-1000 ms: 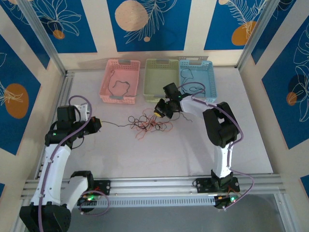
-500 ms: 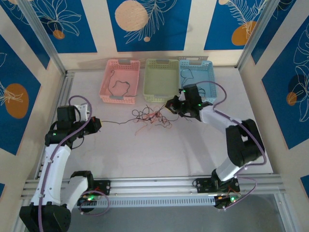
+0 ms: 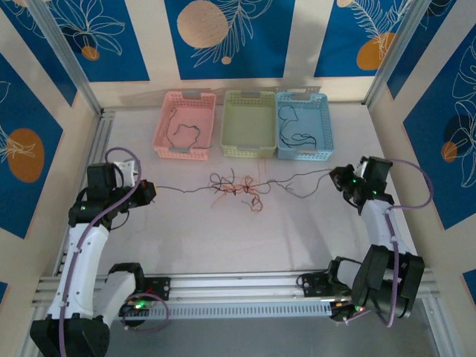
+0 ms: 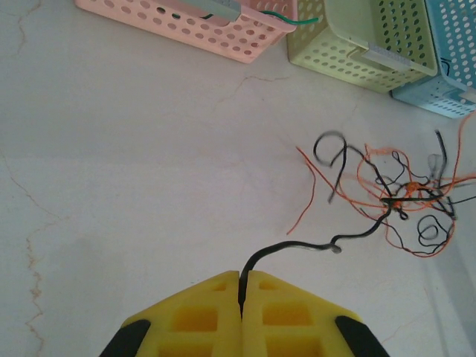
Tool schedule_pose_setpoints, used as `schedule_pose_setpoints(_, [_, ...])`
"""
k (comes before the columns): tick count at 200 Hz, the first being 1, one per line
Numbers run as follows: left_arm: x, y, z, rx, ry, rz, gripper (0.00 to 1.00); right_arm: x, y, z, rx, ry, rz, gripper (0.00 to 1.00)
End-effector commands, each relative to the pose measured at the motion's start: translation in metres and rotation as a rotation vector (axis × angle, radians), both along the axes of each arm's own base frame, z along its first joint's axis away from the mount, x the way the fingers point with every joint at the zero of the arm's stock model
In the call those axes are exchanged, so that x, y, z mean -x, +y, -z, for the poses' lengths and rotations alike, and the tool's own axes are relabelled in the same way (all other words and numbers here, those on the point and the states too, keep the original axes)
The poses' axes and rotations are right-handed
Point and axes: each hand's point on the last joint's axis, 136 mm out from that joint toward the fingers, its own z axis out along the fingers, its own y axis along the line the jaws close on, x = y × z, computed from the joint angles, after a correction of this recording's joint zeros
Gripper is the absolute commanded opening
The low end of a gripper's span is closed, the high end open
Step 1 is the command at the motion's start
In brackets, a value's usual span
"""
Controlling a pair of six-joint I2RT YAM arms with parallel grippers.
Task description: Untangle the cables
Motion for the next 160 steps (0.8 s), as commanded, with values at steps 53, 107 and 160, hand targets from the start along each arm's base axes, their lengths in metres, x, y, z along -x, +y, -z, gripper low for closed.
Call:
schedule_pose_setpoints(53, [0.004,0.023,-0.007,-0.09,-0.025,-0.102,0.0,0.025,-0.046,0.008,0.108,0.098,0.212,0.0])
schedule_pose_setpoints(107, [0.013,0.053,-0.026,-0.18,-0.113,-0.239,0.0,0.052,-0.09,0.005,0.0,0.052,0.468,0.0])
schedule_pose_setpoints(160, [0.007,0.034,-0.02,-0.105,-0.092,-0.152,0.0,0.021,-0.043,-0.029,-0.049,-0.073,0.208,0.0])
